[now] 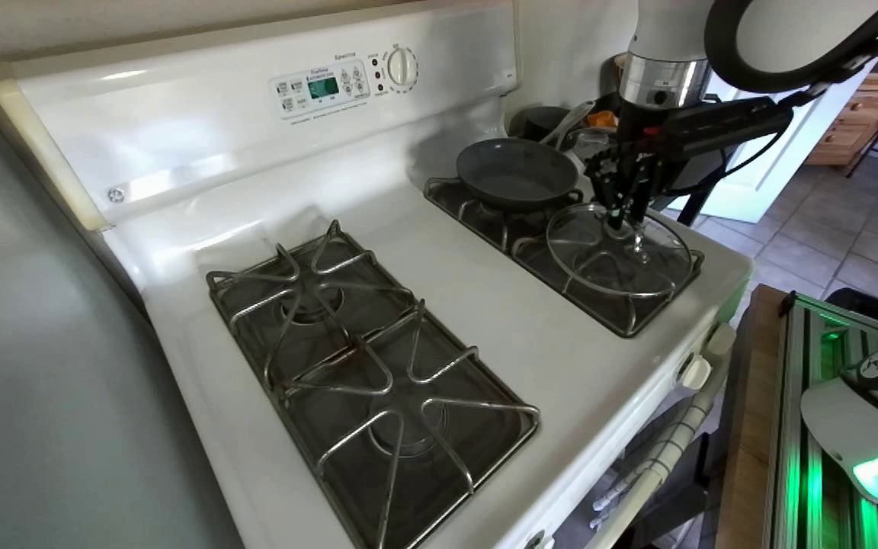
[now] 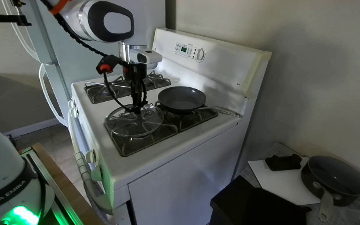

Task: Put the glass lid on the pan

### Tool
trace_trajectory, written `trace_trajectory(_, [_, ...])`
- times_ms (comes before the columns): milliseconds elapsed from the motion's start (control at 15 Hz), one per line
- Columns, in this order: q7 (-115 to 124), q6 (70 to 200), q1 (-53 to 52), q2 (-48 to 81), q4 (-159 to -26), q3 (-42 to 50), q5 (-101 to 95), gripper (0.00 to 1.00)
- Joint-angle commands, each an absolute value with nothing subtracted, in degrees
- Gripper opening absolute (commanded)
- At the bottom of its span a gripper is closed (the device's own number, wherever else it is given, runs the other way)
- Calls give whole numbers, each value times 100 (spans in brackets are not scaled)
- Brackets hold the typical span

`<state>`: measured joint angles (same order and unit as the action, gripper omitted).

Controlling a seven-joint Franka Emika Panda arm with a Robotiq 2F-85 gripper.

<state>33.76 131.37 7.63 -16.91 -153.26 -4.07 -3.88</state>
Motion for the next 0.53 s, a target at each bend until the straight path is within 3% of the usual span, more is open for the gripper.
trace_trajectory(0, [3500, 13250, 693, -1427, -15202, -408, -343, 38])
trace_trajectory(67, [3501, 13249, 675, -1389, -15182, -409, -337, 40])
trace_trajectory(133, [3502, 13246, 657, -1362, -15170, -412, -329, 28])
trace_trajectory(200, [3498, 13244, 643, -1338, -15155, -411, -325, 23])
trace_trajectory(267, [3498, 13241, 625, -1324, -15145, -410, -319, 5])
trace_trajectory(333, [3503, 13244, 612, -1306, -15133, -408, -320, 1])
trace_trajectory(467, [3503, 13265, 594, -1279, -15109, -402, -319, 1])
